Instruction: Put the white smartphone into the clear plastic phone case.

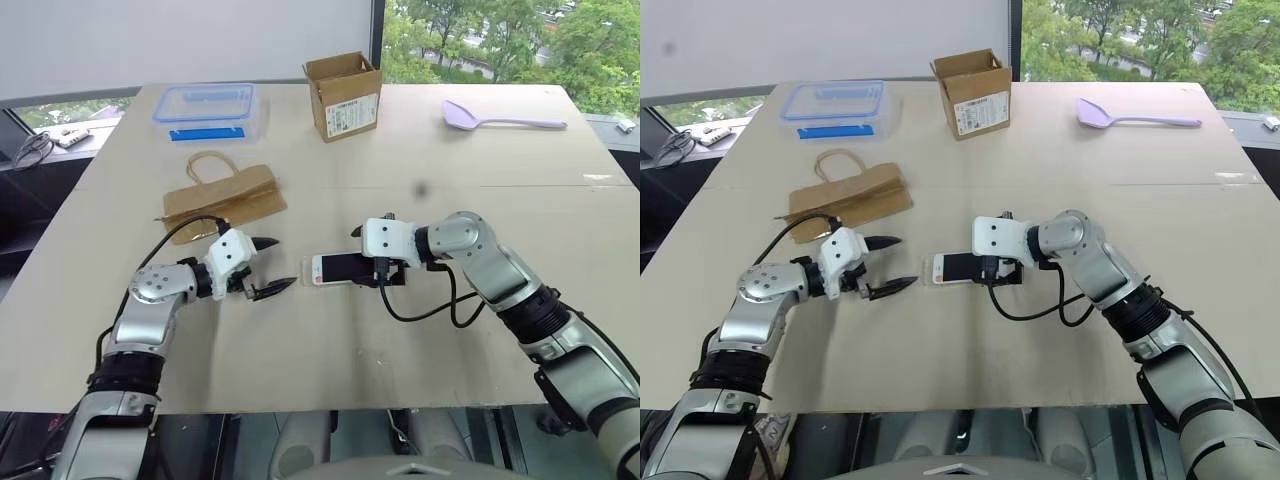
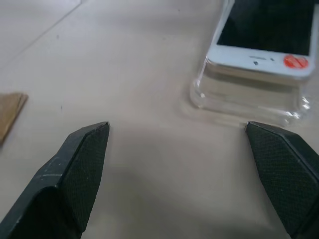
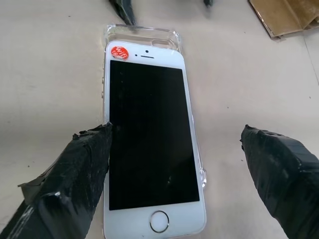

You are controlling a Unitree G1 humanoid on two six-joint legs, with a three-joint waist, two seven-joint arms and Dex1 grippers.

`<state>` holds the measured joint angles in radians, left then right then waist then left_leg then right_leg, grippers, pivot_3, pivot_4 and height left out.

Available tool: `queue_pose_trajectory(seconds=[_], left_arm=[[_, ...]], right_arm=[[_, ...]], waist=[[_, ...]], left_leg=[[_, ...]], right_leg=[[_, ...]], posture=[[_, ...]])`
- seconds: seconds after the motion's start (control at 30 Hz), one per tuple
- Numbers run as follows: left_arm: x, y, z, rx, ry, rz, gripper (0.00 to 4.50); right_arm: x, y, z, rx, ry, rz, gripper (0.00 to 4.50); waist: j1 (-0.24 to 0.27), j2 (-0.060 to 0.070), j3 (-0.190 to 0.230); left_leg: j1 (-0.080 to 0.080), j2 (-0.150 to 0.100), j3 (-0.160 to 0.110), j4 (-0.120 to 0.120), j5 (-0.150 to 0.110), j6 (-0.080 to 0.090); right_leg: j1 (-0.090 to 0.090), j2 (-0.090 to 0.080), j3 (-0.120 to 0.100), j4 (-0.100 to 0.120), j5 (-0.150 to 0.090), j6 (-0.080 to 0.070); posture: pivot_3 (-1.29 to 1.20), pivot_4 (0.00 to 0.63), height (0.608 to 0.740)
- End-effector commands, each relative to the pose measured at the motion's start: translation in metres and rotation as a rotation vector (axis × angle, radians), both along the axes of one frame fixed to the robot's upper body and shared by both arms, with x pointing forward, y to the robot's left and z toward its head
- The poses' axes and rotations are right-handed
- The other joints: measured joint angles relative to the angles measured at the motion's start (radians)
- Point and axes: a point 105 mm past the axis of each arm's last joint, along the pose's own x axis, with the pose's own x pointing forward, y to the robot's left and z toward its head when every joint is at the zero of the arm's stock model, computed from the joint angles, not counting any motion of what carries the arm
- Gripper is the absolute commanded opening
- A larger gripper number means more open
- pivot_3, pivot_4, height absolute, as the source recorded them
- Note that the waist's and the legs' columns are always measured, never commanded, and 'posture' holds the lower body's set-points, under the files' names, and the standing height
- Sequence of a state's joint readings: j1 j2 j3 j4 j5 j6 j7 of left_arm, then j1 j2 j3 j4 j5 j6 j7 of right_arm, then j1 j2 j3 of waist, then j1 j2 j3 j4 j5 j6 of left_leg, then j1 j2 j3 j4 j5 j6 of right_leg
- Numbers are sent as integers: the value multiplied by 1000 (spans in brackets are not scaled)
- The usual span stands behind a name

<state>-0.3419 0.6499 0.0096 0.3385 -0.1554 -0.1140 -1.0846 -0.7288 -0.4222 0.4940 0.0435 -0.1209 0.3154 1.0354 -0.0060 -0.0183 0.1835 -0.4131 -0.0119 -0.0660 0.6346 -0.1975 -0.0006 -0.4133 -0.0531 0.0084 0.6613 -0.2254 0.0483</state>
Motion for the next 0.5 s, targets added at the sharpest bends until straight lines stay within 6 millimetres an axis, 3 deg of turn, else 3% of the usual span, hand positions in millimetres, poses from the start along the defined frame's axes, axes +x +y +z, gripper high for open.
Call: queue_pose_trajectory(seconds=[0.03, 0.1, 0.37, 0.5], left_arm=[[0, -12, -1, -36, 29, -22, 4244], [-5, -11, 1, -57, 55, -55, 3721], [-19, 5, 5, -58, 158, -102, 142], [-13, -5, 6, -65, 147, -110, 46]], right_arm=[[0, -1, 17, 53, -32, -10, 4481], [-1, -2, 19, 62, -27, -12, 4500], [-2, -4, 21, 68, -20, -10, 4500], [-3, -4, 22, 71, -18, -8, 4500]], waist=[[-1, 0, 0], [-2, 0, 0], [-17, 0, 0], [-15, 0, 0]], left_leg=[[0, 0, 0, 0, 0, 0], [-1, 0, 0, 0, 0, 0], [-1, 1, 0, -1, 0, 0], [-1, 1, 1, -1, 0, 0]], right_leg=[[0, 0, 0, 0, 0, 0], [0, 0, 0, -1, 0, 0], [-1, 0, 0, -1, 0, 0], [-2, 0, 0, -1, 0, 0]], posture=[[0, 150, 740], [0, 150, 740], [0, 150, 740], [0, 150, 740]])
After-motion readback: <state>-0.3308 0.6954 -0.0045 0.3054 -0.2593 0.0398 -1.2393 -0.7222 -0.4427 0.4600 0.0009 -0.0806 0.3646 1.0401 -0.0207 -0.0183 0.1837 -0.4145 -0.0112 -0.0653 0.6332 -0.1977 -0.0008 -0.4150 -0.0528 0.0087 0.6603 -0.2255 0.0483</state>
